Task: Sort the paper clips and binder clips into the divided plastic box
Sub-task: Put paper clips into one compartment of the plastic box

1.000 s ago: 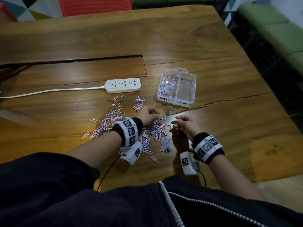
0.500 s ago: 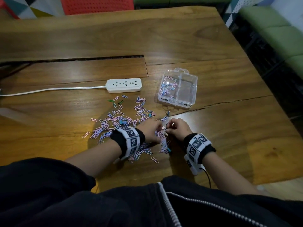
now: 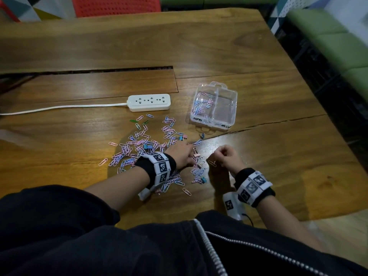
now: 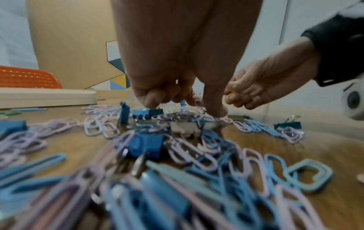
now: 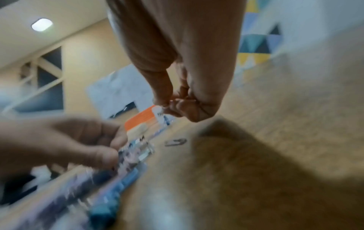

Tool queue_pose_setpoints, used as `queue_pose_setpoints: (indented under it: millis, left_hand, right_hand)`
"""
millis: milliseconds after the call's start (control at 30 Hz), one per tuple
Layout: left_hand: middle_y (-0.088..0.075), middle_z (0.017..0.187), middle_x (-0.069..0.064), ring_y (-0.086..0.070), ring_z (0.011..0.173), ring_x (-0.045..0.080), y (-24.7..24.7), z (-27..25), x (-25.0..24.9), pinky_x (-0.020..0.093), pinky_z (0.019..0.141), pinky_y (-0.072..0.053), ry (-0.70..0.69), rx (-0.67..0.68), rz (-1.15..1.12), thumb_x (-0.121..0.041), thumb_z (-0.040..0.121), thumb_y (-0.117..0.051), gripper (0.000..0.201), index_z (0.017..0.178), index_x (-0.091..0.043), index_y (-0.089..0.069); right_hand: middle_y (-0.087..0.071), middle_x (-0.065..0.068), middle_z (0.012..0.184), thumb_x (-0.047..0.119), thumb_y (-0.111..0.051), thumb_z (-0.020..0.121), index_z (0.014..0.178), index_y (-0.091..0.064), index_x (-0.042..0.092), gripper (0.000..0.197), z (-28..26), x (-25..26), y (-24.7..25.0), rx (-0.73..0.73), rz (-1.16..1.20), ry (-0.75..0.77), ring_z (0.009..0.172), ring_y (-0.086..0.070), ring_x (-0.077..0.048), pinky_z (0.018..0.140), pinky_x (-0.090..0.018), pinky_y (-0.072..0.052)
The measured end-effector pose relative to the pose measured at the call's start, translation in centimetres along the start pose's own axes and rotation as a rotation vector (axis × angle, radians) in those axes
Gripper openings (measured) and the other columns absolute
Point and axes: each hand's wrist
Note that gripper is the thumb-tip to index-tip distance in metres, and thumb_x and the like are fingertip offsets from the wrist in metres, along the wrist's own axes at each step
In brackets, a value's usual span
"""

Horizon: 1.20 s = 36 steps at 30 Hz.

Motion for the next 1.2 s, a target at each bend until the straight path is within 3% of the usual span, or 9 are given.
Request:
queue_pose_setpoints:
  millis: [133,233,333,433,533,667,867,1033,1200]
  left_hand:
    - [-0.050,0.079,0.000,-0.053,0.072,0.011,0.8,0.1,0.5,0.023,0.062,-0.040,0.050,0.089,-0.389,-0.029,0.089,-0.055,0.028,0.066,-0.020,-0.041]
    - [-0.049,0.066,-0.003,-0.045,0.038,-0.001,1.5,-0.2,0.8,0.013,0.039,-0.035,0.220,0.138,-0.970,-0.017,0.093,-0.048,0.026,0.069,-0.017,-0.039]
    - [-0.053,0.063,0.005,-0.047,0.036,0.006,1.9,0.0,1.2,0.015,0.034,-0.036,0.327,0.101,-1.384,0.006,0.090,-0.040,0.025,0.074,-0.012,-0.041]
    - [-0.050,0.069,0.003,-0.047,0.044,0.007,1.6,0.4,0.6,0.016,0.037,-0.034,0.318,0.100,-1.219,0.007,0.087,-0.040,0.022,0.078,-0.011,-0.048]
    - [-0.050,0.082,-0.003,-0.046,0.066,0.008,1.2,0.2,-0.3,0.021,0.058,-0.038,0.165,0.109,-0.619,-0.018,0.090,-0.052,0.006,0.087,-0.013,-0.053]
    - [-0.053,0.112,0.001,-0.054,0.103,0.020,0.1,0.1,-0.3,0.033,0.084,-0.047,-0.006,0.007,0.080,-0.032,0.084,-0.061,0.027,0.103,-0.012,-0.058]
    - [-0.051,0.122,0.008,-0.054,0.111,0.024,-0.6,0.3,-0.8,0.036,0.091,-0.048,-0.075,-0.032,0.320,-0.034,0.089,-0.053,0.034,0.111,-0.008,-0.060]
    - [-0.050,0.119,0.010,-0.054,0.104,0.025,0.2,0.0,-0.2,0.033,0.090,-0.043,-0.054,0.026,0.072,-0.027,0.094,-0.046,0.031,0.103,-0.001,-0.058]
    - [-0.046,0.077,-0.008,-0.044,0.063,0.011,1.7,0.1,0.8,0.017,0.052,-0.034,0.204,0.039,-0.850,-0.013,0.092,-0.046,0.017,0.075,-0.016,-0.050]
  right_hand:
    - [-0.049,-0.006,0.073,-0.001,-0.033,0.096,0.082,-0.051,0.009,0.025,-0.7,1.1,0.8,0.107,0.482,-0.124,0.060,-0.045,-0.012,0.053,-0.018,-0.041]
    - [-0.048,-0.004,0.070,-0.008,-0.030,0.093,0.075,-0.051,0.010,0.033,-0.6,1.1,0.5,0.076,0.298,-0.124,0.058,-0.043,-0.011,0.051,-0.017,-0.036]
    - [-0.050,0.000,0.072,-0.002,-0.036,0.090,0.069,-0.050,0.015,0.031,-0.3,0.7,0.0,-0.032,-0.052,-0.064,0.062,-0.045,-0.009,0.053,-0.015,-0.037]
    - [-0.055,-0.005,0.086,0.027,-0.050,0.092,0.083,-0.055,0.012,0.018,-0.3,-0.3,-0.5,-0.046,-0.430,0.045,0.080,-0.053,-0.019,0.073,-0.028,-0.042]
    - [-0.052,-0.006,0.099,0.028,-0.063,0.084,0.094,-0.059,0.010,0.021,-0.7,-1.2,-0.8,-0.033,-0.693,0.107,0.092,-0.051,-0.019,0.079,-0.025,-0.040]
    - [-0.052,-0.012,0.108,0.019,-0.058,0.087,0.096,-0.060,0.005,0.017,-0.9,-1.3,-1.1,-0.009,-0.707,0.137,0.101,-0.051,-0.024,0.086,-0.027,-0.039]
    - [-0.057,-0.008,0.089,0.008,-0.049,0.092,0.091,-0.054,0.008,0.005,-1.2,-0.7,-0.6,-0.029,-0.465,0.097,0.079,-0.053,-0.014,0.066,-0.019,-0.039]
    - [-0.050,-0.004,0.069,-0.005,-0.034,0.093,0.083,-0.053,0.009,0.026,-1.5,0.4,-0.2,0.119,0.382,-0.130,0.056,-0.045,-0.011,0.050,-0.016,-0.040]
    - [-0.046,0.000,0.064,0.008,-0.054,0.087,0.064,-0.047,0.014,0.025,-1.0,0.7,-1.5,0.082,0.130,-0.084,0.056,-0.042,-0.012,0.047,-0.017,-0.037]
Point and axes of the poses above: each hand's wrist, its own z-axis towards the middle knuckle, its own y-axis out of the back of the hand, x = y × z
